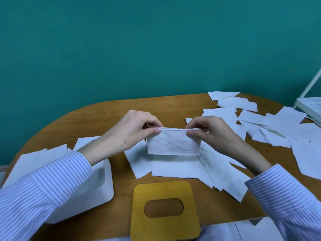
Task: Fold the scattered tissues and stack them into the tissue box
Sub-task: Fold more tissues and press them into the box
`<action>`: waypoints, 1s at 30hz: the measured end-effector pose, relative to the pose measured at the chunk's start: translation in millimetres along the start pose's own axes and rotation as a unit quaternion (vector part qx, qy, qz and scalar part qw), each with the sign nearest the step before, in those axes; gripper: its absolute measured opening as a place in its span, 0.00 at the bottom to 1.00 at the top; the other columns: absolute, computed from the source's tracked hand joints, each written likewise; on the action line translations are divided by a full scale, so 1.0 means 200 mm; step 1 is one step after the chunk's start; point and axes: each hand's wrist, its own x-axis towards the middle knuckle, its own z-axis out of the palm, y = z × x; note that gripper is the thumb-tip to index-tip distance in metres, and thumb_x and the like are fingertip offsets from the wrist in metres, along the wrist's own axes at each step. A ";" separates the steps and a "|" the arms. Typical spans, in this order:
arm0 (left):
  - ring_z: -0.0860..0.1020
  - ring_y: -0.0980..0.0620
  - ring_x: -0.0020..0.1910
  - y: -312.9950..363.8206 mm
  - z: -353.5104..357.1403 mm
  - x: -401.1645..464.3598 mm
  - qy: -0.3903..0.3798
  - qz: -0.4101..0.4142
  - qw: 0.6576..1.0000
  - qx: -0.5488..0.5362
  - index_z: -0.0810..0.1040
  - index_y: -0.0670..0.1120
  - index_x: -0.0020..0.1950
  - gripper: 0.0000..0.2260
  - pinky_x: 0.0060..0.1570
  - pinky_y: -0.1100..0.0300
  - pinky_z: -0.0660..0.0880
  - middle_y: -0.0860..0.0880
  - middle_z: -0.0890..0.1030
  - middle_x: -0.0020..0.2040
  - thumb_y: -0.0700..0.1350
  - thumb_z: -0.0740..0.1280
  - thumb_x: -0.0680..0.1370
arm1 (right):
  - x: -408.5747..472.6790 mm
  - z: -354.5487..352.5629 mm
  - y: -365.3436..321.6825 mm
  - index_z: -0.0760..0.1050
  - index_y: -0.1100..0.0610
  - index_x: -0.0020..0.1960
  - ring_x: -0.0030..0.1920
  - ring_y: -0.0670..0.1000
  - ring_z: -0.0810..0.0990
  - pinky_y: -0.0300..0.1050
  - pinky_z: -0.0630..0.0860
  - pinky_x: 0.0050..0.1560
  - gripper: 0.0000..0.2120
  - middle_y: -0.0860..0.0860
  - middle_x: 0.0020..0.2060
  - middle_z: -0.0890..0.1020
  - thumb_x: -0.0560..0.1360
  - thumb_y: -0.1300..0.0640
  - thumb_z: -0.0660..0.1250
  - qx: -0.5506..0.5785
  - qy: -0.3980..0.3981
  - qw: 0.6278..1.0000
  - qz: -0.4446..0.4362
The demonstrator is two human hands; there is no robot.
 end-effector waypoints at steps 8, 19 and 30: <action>0.77 0.65 0.38 -0.03 0.14 -0.13 -0.058 -0.049 0.996 -0.055 0.86 0.51 0.50 0.03 0.37 0.72 0.69 0.59 0.82 0.42 0.46 0.72 0.78 | -0.09 0.10 0.08 0.81 0.48 0.44 0.34 0.41 0.73 0.33 0.66 0.35 0.04 0.42 0.33 0.79 0.76 0.56 0.70 0.013 -0.070 0.997 0.019; 0.78 0.56 0.49 -0.21 0.38 -0.04 -0.170 -0.120 0.978 0.025 0.84 0.49 0.56 0.07 0.49 0.58 0.75 0.52 0.83 0.50 0.47 0.69 0.80 | 0.01 0.32 0.24 0.80 0.48 0.46 0.39 0.41 0.78 0.33 0.69 0.37 0.05 0.44 0.38 0.81 0.77 0.57 0.67 -0.082 -0.101 0.988 0.077; 0.74 0.59 0.48 -0.24 0.43 -0.05 -0.222 -0.109 0.969 0.003 0.81 0.53 0.55 0.05 0.50 0.59 0.74 0.55 0.76 0.48 0.51 0.69 0.80 | -0.01 0.37 0.27 0.76 0.48 0.51 0.46 0.46 0.75 0.42 0.72 0.46 0.07 0.45 0.44 0.75 0.74 0.51 0.71 -0.182 -0.159 0.968 0.064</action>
